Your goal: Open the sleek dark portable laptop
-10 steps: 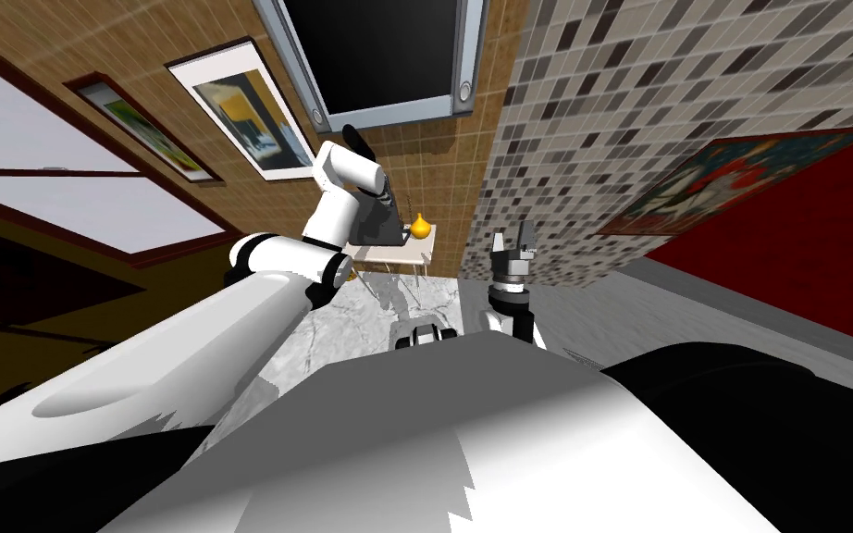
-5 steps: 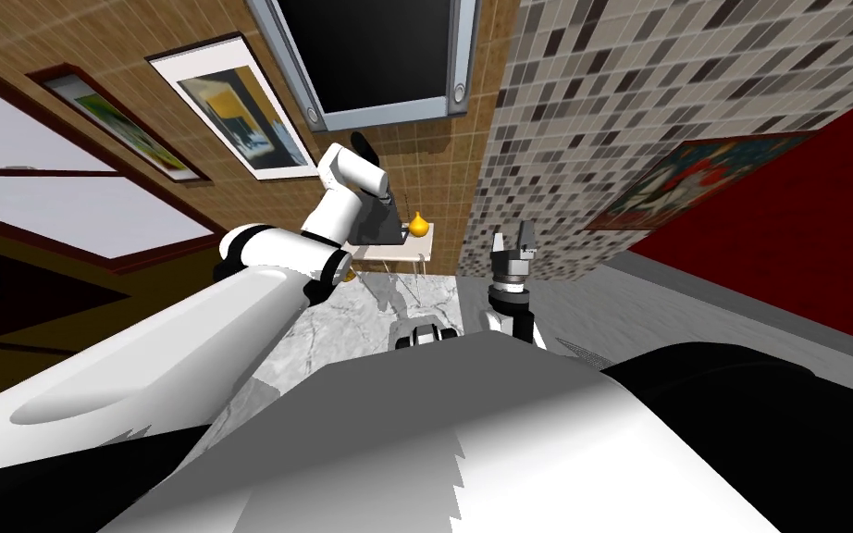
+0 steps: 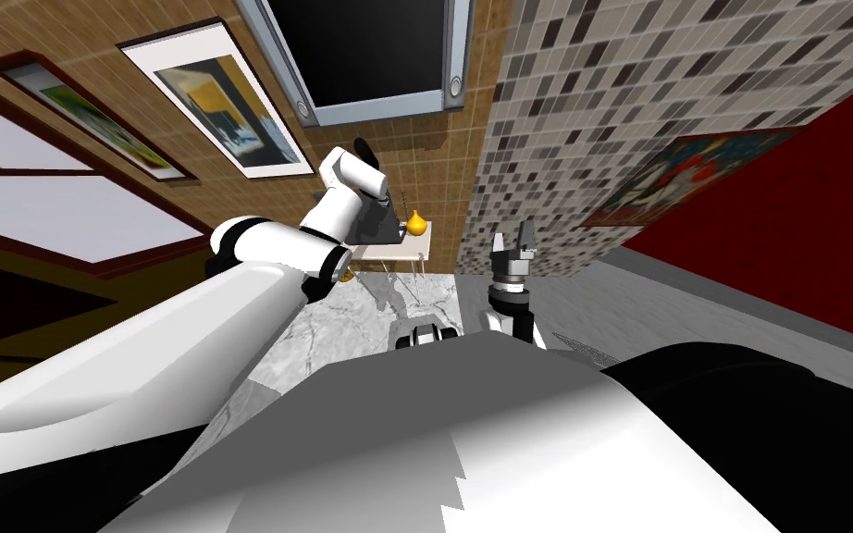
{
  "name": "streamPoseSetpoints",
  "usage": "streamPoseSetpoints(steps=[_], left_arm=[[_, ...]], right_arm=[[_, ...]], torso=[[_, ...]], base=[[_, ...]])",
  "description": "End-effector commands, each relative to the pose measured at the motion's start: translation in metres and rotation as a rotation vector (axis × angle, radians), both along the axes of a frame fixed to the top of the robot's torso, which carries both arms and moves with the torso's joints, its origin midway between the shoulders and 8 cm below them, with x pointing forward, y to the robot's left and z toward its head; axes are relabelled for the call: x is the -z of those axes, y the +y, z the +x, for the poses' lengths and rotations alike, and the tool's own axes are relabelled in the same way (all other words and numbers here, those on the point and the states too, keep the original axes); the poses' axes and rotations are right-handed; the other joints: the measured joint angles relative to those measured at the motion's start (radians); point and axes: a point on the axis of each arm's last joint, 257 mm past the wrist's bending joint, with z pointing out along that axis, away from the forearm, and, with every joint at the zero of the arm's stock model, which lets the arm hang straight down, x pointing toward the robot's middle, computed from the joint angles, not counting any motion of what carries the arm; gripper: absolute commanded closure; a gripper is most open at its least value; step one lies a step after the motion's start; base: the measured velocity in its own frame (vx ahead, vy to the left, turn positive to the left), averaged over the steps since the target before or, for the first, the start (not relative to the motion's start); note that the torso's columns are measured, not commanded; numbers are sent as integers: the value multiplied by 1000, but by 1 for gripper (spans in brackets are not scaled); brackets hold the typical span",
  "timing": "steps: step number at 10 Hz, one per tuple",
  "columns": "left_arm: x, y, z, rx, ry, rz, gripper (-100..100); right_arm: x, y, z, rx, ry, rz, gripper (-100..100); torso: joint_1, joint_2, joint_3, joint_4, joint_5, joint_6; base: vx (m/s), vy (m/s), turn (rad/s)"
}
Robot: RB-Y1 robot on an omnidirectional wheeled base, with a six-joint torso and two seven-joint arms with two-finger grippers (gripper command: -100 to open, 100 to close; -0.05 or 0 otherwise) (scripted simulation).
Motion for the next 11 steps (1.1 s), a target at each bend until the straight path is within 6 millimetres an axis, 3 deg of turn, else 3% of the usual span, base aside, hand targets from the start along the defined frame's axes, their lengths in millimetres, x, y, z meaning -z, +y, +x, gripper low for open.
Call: streamPoseSetpoints(steps=[1, 4, 5, 6, 8, 11], left_arm=[[-15, 3, 7, -12, -53, 22, -100], [6, 22, 12, -51, -9, 22, -100], [2, 18, 12, -44, -18, 22, -100], [29, 20, 9, -27, 48, 2, 100], [40, 22, 6, -32, 81, -16, 100], [16, 3, -1, 6, 36, -13, 100]], right_arm=[[0, 0, 0, 0, 0, 0, 0], [0, 0, 0, 0, 0, 0, 0], [0, 0, 0, 0, 0, 0, 0], [0, 0, 0, 0, 0, 0, 0], [0, 0, 0, 0, 0, 0, 0], [0, 0, 0, 0, 0, 0, 0]], torso=[[0, 1, 2, 1, 1, -1], [-7, -13, -8, -4, -2, -1], [-7, -11, -7, -4, -2, -1], [-5, -8, -5, -3, -1, -1], [-6, -12, -7, -4, -2, 0], [-2, -1, 0, 0, 0, 0]], base=[[-79, 54, 14], [-2, 3, 9], [7, -4, 0], [113, -87, 257], [126, -79, 56], [-6, 0, -8]])
